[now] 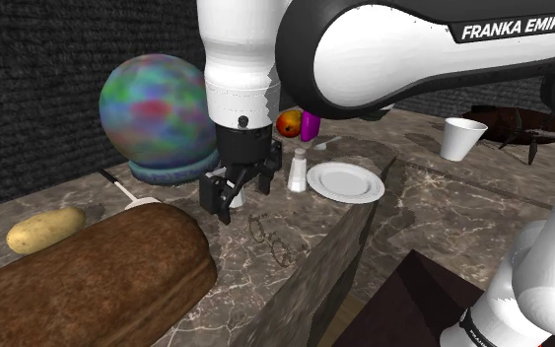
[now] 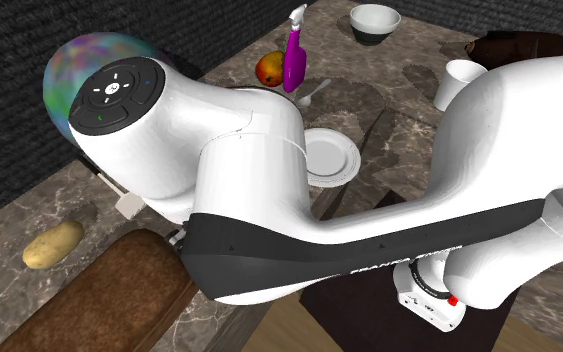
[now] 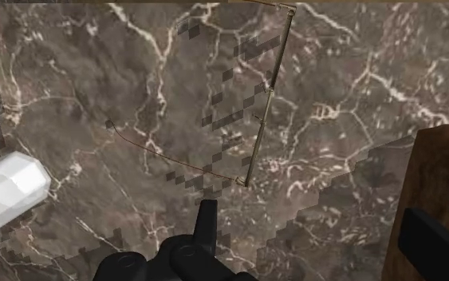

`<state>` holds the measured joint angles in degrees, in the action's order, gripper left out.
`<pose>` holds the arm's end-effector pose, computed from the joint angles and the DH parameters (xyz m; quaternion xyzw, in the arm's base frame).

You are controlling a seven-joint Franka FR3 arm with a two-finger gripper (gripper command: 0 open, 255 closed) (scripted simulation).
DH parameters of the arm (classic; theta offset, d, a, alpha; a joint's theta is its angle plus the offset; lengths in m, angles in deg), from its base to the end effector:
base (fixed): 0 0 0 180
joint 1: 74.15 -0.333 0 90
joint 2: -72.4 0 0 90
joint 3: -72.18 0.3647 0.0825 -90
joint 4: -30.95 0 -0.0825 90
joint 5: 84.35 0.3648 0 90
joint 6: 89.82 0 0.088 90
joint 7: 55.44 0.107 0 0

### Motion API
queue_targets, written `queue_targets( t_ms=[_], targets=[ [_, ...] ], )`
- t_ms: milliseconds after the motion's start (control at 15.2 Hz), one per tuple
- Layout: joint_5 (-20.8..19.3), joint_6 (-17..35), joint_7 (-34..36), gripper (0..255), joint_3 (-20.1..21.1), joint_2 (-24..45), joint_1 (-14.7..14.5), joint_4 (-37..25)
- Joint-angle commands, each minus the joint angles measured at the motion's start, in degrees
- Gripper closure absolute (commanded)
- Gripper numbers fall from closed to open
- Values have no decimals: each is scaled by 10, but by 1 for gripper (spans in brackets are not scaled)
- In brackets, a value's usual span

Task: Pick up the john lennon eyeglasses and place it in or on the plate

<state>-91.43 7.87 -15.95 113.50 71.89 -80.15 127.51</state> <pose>0.3750 0.3921 0.6372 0.9950 0.0756 0.0537 0.0376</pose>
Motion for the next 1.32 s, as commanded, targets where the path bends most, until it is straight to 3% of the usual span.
queue_targets(
  t_ms=[0,66,660,726,990,1254],
  targets=[
    [0,0,0,0,0,0,0,0],
    [0,0,0,255,0,0,0,0],
    [0,0,0,255,0,0,0,0],
    [0,0,0,0,0,0,0,0],
    [53,81,-22,0,-19,-89,8,140],
    [54,110,-22,0,-21,-91,7,170]
  ],
)
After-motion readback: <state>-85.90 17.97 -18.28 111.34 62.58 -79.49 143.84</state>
